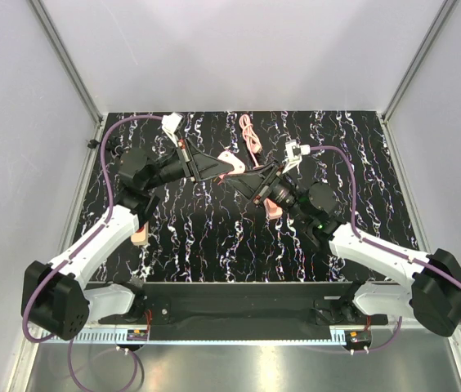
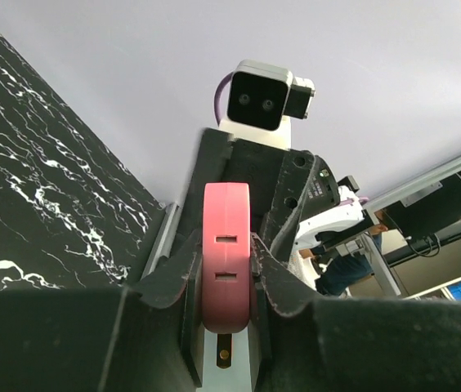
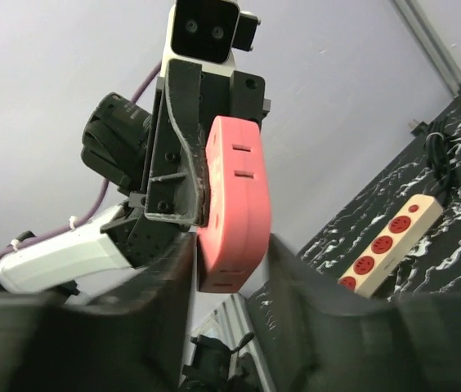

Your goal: Insert the plug

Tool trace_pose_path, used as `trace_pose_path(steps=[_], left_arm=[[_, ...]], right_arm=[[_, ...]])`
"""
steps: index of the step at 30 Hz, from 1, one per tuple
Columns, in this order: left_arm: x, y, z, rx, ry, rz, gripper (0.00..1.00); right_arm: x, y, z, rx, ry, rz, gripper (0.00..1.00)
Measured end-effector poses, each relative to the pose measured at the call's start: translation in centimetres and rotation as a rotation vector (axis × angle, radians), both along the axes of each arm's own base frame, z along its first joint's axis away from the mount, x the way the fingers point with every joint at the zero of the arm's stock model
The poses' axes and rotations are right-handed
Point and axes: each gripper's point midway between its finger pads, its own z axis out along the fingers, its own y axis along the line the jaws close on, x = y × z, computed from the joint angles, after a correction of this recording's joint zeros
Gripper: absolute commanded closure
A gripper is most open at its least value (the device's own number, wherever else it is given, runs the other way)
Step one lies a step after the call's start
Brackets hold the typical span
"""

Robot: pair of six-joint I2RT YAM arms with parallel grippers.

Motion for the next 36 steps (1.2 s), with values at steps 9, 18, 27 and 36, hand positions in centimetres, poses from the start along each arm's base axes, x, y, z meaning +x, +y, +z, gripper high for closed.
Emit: trace_pose_path(steps=[9, 18, 27, 36], left_arm=[[-1.1, -0.1, -0.4, 0.015, -0.018, -0.038, 0.37], [-2.8, 0.3, -1.4, 0.240, -0.087, -0.144, 0.39], [-7.0, 1.2, -5.2, 0.325, -0.034, -0.287, 0.44], [-13.1, 0.5, -7.8, 0.431, -0.062, -0.455, 0.42]], right_arm=[[-0.6, 0.1, 0.3, -0.004, -0.034, 0.036, 1.00], [-3.6, -2.0, -4.5, -0.263, -0.093, 0.209, 1.00], [-9.0, -3.2, -8.9, -0.437, -0.073, 0.499, 1.00], [-10.9, -3.1, -10.9, -0.453, 0.020, 0.675, 1.00]])
